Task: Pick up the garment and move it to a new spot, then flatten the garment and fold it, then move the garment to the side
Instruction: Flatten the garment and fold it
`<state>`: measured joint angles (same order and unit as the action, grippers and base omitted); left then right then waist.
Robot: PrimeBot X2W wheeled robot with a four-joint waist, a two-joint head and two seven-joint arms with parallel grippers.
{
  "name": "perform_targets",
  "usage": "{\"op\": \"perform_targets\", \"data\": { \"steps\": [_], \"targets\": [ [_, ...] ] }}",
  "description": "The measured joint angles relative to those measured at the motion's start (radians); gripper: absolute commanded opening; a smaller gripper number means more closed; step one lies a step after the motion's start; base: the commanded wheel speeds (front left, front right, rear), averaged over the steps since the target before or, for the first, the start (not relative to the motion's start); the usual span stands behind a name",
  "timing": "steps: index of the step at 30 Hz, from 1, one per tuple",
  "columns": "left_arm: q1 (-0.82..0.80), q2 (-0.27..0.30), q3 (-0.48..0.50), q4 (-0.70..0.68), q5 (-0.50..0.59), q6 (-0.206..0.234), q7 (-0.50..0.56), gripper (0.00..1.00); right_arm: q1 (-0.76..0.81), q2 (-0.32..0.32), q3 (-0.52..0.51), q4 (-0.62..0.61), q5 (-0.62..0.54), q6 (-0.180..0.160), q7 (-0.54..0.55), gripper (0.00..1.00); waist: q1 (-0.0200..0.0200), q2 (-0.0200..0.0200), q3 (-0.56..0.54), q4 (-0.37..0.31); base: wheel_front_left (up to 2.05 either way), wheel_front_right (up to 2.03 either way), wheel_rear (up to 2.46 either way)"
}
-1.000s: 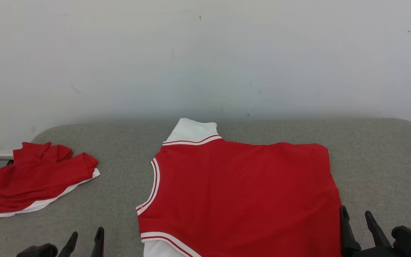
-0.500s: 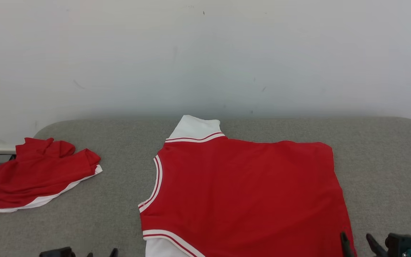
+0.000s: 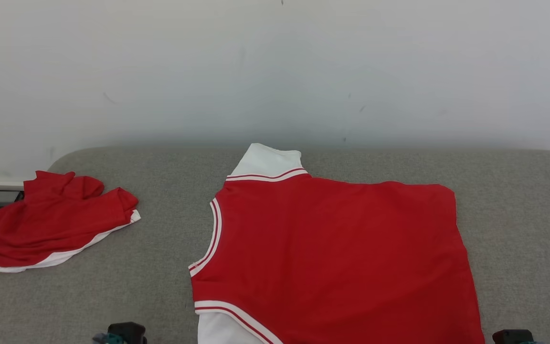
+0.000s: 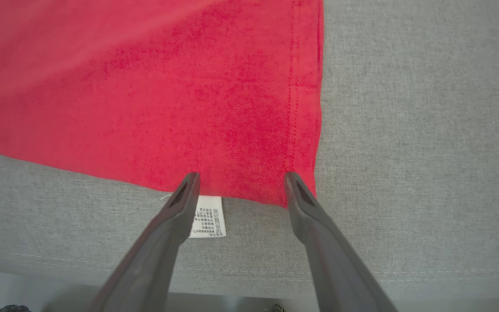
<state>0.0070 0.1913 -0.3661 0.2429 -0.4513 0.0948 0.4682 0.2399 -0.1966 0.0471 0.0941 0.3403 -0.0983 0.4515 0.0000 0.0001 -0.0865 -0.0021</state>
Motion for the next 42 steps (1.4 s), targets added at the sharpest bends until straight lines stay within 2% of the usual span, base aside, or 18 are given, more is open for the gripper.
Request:
{"op": "perform_targets", "data": {
  "steps": [11, 27, 32, 33, 34, 35, 36, 38, 42],
  "targets": [
    [-0.018, -0.030, -0.036, 0.068, -0.003, -0.025, 0.052, 1.00, -0.001, -0.018, -0.023, 0.034, -0.027, -0.016, 0.061, 1.00, 0.0000, 0.0000, 0.011, -0.003, 0.00, 0.00, 0.00],
    [-0.082, -0.059, -0.041, 0.149, -0.005, -0.035, 0.040, 1.00, -0.028, -0.005, -0.041, 0.094, -0.045, -0.018, 0.076, 1.00, 0.0000, -0.0001, 0.020, -0.007, 0.00, 0.00, 0.00],
    [-0.095, -0.073, -0.046, 0.170, -0.014, -0.058, 0.023, 1.00, -0.047, 0.004, -0.040, 0.100, -0.045, -0.021, 0.075, 1.00, -0.0001, -0.0001, 0.022, -0.009, 0.00, 0.00, 0.00],
    [-0.100, -0.079, -0.047, 0.171, -0.015, -0.061, 0.022, 0.93, -0.049, 0.005, -0.040, 0.100, -0.045, -0.021, 0.075, 1.00, -0.0001, -0.0001, 0.022, -0.009, 0.00, 0.00, 0.00],
    [-0.102, -0.084, -0.049, 0.173, -0.015, -0.061, 0.019, 0.78, -0.049, 0.006, -0.040, 0.101, -0.045, -0.021, 0.073, 1.00, -0.0001, -0.0001, 0.023, -0.010, 0.00, 0.00, 0.00],
    [-0.104, -0.089, -0.052, 0.179, -0.015, -0.061, 0.014, 0.47, -0.049, 0.007, -0.040, 0.102, -0.045, -0.021, 0.071, 1.00, -0.0001, -0.0001, 0.024, -0.010, 0.00, 0.00, 0.00],
    [-0.106, -0.091, -0.054, 0.185, -0.015, -0.061, 0.014, 0.38, -0.049, 0.008, -0.040, 0.103, -0.046, -0.021, 0.071, 1.00, -0.0001, -0.0001, 0.025, -0.011, 0.00, 0.00, 0.00],
    [-0.114, -0.093, -0.056, 0.195, -0.015, -0.068, 0.010, 0.02, -0.052, 0.009, -0.040, 0.106, -0.054, -0.021, 0.071, 1.00, -0.0001, -0.0001, 0.027, -0.013, 0.00, 0.00, 0.00],
    [-0.122, -0.094, -0.057, 0.206, -0.016, -0.070, -0.002, 0.00, -0.068, 0.010, -0.041, 0.120, -0.058, -0.025, 0.077, 1.00, -0.0001, -0.0001, 0.032, -0.014, 0.00, 0.00, 0.00]
  ]
}}
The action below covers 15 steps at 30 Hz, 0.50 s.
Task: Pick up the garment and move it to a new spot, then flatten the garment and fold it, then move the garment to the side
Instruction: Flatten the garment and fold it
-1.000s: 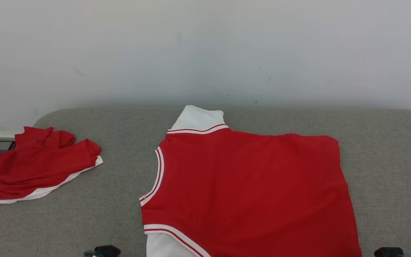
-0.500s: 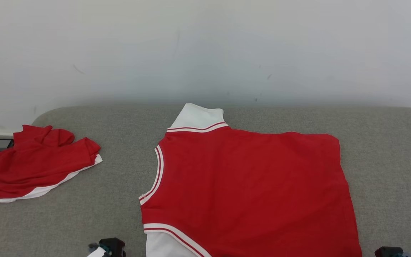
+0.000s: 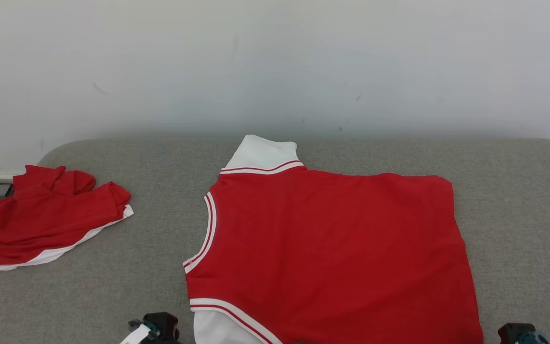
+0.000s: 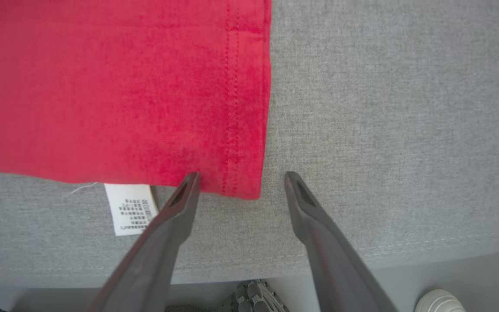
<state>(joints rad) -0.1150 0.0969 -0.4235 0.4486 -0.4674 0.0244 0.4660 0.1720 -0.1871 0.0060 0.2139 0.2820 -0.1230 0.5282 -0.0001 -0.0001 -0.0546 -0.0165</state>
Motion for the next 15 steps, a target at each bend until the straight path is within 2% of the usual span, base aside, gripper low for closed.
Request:
{"op": "perform_targets", "data": {
  "steps": [3, 4, 7, 8, 9, 10, 11, 14, 15],
  "targets": [
    [0.000, 0.000, 0.000, 0.014, 0.000, -0.007, -0.002, 0.00, 0.000, 0.000, -0.001, 0.009, -0.002, 0.000, 0.001, 1.00, 0.0000, 0.0001, 0.003, 0.000, 0.00, 0.00, 0.00],
    [-0.002, 0.000, 0.000, 0.020, -0.002, -0.008, -0.009, 0.00, -0.001, 0.002, -0.001, 0.016, -0.002, 0.000, 0.009, 0.94, 0.0000, 0.0000, 0.004, 0.002, 0.00, 0.00, 0.00],
    [-0.013, -0.001, -0.001, 0.028, -0.004, -0.010, -0.012, 0.00, -0.003, 0.010, -0.001, 0.029, -0.002, 0.000, 0.010, 0.91, 0.0000, 0.0000, 0.006, 0.004, 0.00, 0.00, 0.00],
    [-0.016, -0.001, -0.001, 0.030, -0.006, -0.016, -0.018, 0.00, -0.005, 0.012, -0.002, 0.035, -0.002, 0.000, 0.010, 0.76, 0.0000, 0.0000, 0.006, 0.006, 0.00, 0.00, 0.00],
    [-0.017, -0.002, -0.001, 0.031, -0.007, -0.016, -0.018, 0.00, -0.007, 0.014, -0.002, 0.038, -0.002, 0.000, 0.013, 0.66, 0.0000, 0.0000, 0.007, 0.007, 0.00, 0.00, 0.00],
    [-0.017, -0.002, -0.001, 0.034, -0.007, -0.016, -0.019, 0.00, -0.011, 0.016, -0.002, 0.040, -0.002, 0.000, 0.015, 0.42, 0.0000, 0.0000, 0.007, 0.008, 0.00, 0.00, 0.00],
    [-0.017, -0.002, -0.001, 0.038, -0.007, -0.017, -0.020, 0.00, -0.016, 0.018, -0.002, 0.041, -0.002, 0.000, 0.016, 0.35, 0.0000, 0.0000, 0.007, 0.009, 0.00, 0.00, 0.00],
    [-0.017, -0.003, -0.001, 0.044, -0.007, -0.025, -0.029, 0.00, -0.019, 0.020, -0.004, 0.042, -0.002, 0.000, 0.016, 0.22, 0.0000, 0.0000, 0.007, 0.012, 0.00, 0.00, 0.00],
    [-0.017, -0.003, -0.001, 0.046, -0.007, -0.025, -0.035, 0.00, -0.019, 0.020, -0.005, 0.042, -0.002, 0.000, 0.013, 0.13, 0.0000, 0.0001, 0.007, 0.013, 0.00, 0.00, 0.00]
  ]
}}
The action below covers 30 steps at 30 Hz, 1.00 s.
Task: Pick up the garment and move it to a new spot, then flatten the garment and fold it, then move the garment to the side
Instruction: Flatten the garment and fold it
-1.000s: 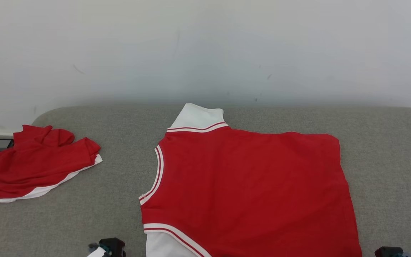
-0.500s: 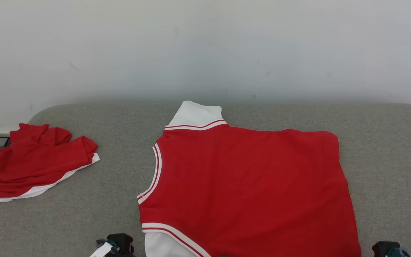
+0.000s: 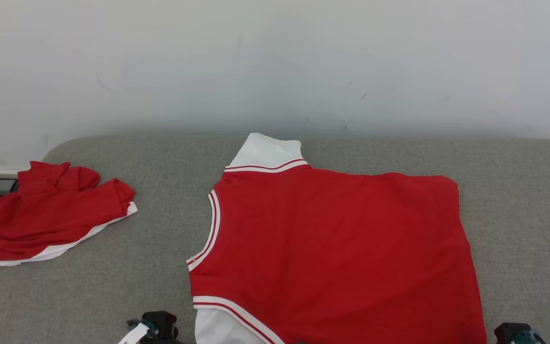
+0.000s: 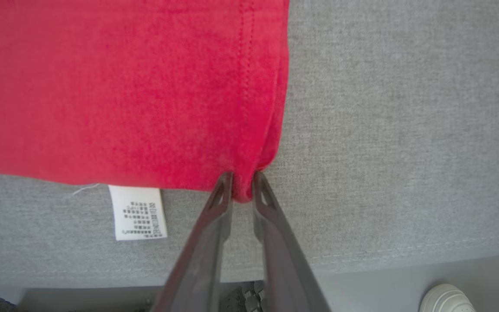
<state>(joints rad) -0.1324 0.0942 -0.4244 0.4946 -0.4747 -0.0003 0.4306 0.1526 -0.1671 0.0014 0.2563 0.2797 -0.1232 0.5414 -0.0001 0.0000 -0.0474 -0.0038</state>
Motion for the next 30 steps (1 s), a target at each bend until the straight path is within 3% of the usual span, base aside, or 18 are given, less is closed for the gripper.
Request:
{"op": "perform_targets", "data": {
  "steps": [1, 12, 21, 30],
  "targets": [
    [0.000, 0.000, 0.000, 0.001, 0.000, 0.000, -0.002, 0.00, 0.000, 0.000, -0.001, 0.000, 0.000, 0.000, -0.003, 0.00, 0.0000, 0.0000, 0.000, 0.000, 0.00, 0.00, 0.00],
    [0.001, 0.006, 0.006, 0.006, -0.006, -0.008, -0.020, 0.00, 0.009, 0.005, -0.031, -0.004, 0.000, 0.000, -0.009, 0.00, 0.0000, 0.0000, -0.008, 0.001, 0.00, 0.00, 0.00],
    [0.007, 0.030, -0.007, -0.005, 0.042, 0.045, -0.045, 0.00, 0.032, 0.003, -0.075, -0.025, -0.009, 0.000, -0.023, 0.00, 0.0000, 0.0000, -0.017, 0.002, 0.00, 0.00, 0.00],
    [0.029, 0.025, 0.019, -0.103, 0.025, 0.053, -0.077, 0.00, 0.040, 0.040, -0.122, -0.077, 0.060, 0.000, -0.050, 0.00, 0.0000, 0.0000, -0.029, 0.010, 0.00, 0.00, 0.00]
  ]
}}
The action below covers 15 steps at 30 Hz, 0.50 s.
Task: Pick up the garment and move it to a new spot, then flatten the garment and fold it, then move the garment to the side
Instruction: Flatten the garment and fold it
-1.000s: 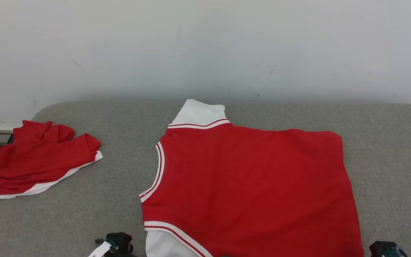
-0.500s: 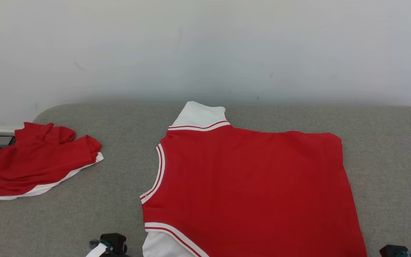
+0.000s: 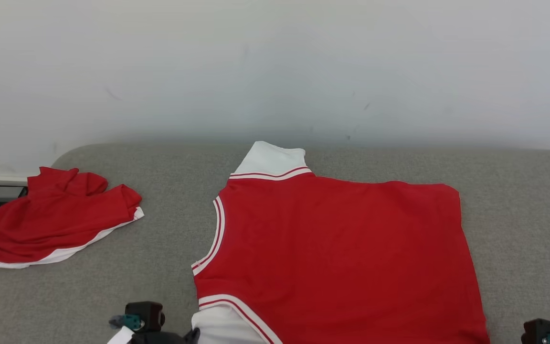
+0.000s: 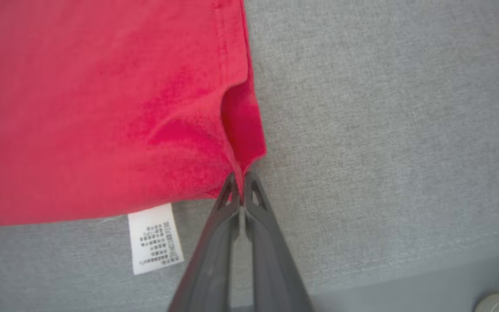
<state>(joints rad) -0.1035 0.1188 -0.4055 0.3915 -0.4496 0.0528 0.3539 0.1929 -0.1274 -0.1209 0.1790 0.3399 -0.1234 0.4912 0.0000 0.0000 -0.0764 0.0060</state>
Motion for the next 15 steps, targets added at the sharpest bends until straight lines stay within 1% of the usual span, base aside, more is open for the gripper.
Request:
{"op": "perform_targets", "data": {
  "steps": [4, 11, 15],
  "targets": [
    [0.001, 0.001, 0.011, -0.054, -0.007, 0.000, -0.007, 0.00, -0.002, 0.029, -0.003, -0.058, 0.038, 0.009, -0.009, 0.00, 0.0000, 0.0000, -0.008, 0.005, 0.00, 0.00, 0.00],
    [-0.012, 0.005, 0.030, -0.095, -0.017, 0.000, -0.001, 0.00, -0.044, 0.011, -0.007, -0.128, 0.039, 0.020, -0.017, 0.00, 0.0000, 0.0000, -0.017, 0.005, 0.00, 0.00, 0.00],
    [-0.063, 0.008, 0.028, -0.096, -0.016, 0.000, 0.025, 0.00, -0.069, 0.005, 0.000, -0.143, 0.039, 0.025, -0.015, 0.00, 0.0000, 0.0000, -0.016, 0.001, 0.00, 0.00, 0.00]
  ]
}}
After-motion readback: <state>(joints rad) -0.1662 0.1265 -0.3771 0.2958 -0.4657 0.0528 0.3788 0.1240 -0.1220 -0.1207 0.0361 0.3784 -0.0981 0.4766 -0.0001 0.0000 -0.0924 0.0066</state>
